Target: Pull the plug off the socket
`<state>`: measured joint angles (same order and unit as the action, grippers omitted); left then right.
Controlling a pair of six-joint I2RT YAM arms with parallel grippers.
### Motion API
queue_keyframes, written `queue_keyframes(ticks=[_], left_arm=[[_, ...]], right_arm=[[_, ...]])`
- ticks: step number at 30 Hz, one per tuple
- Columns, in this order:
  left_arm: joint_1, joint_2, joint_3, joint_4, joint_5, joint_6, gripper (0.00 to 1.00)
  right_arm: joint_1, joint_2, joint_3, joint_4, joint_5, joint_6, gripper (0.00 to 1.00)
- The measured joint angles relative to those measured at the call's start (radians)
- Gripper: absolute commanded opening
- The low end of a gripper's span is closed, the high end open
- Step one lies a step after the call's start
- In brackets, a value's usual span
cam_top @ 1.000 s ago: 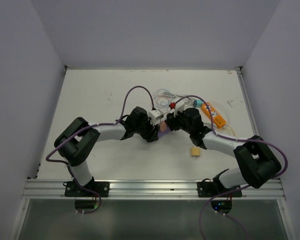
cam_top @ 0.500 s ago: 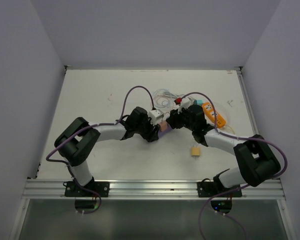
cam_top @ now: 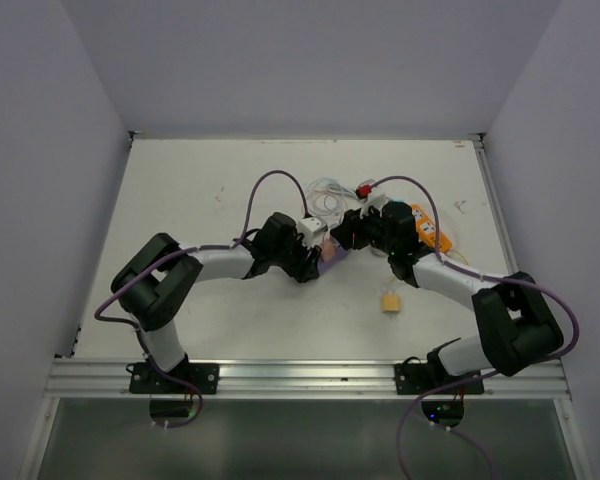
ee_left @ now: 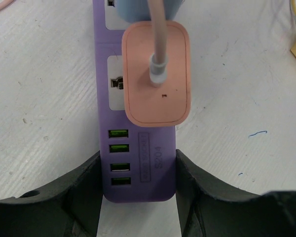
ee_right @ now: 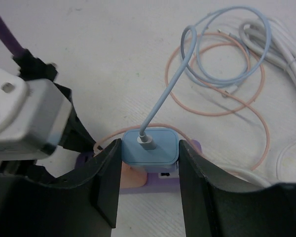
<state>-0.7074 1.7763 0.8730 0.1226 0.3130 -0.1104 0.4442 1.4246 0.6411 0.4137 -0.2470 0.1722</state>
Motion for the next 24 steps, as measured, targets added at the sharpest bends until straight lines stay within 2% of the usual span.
queue_keyframes(ticks=[9, 21, 24], left_arm=[[0.000, 0.009, 0.010, 0.004, -0.010, -0.022, 0.00], [0.000, 0.005, 0.005, 0.011, -0.015, -0.029, 0.00], [0.000, 0.000, -0.004, 0.022, -0.019, -0.030, 0.00]], right_arm=[[0.013, -0.026, 0.055, 0.001, -0.091, 0.026, 0.00], [-0.041, -0.130, 0.055, -0.201, 0.043, -0.027, 0.00], [-0.048, -0.143, 0.055, -0.291, 0.117, -0.031, 0.06]])
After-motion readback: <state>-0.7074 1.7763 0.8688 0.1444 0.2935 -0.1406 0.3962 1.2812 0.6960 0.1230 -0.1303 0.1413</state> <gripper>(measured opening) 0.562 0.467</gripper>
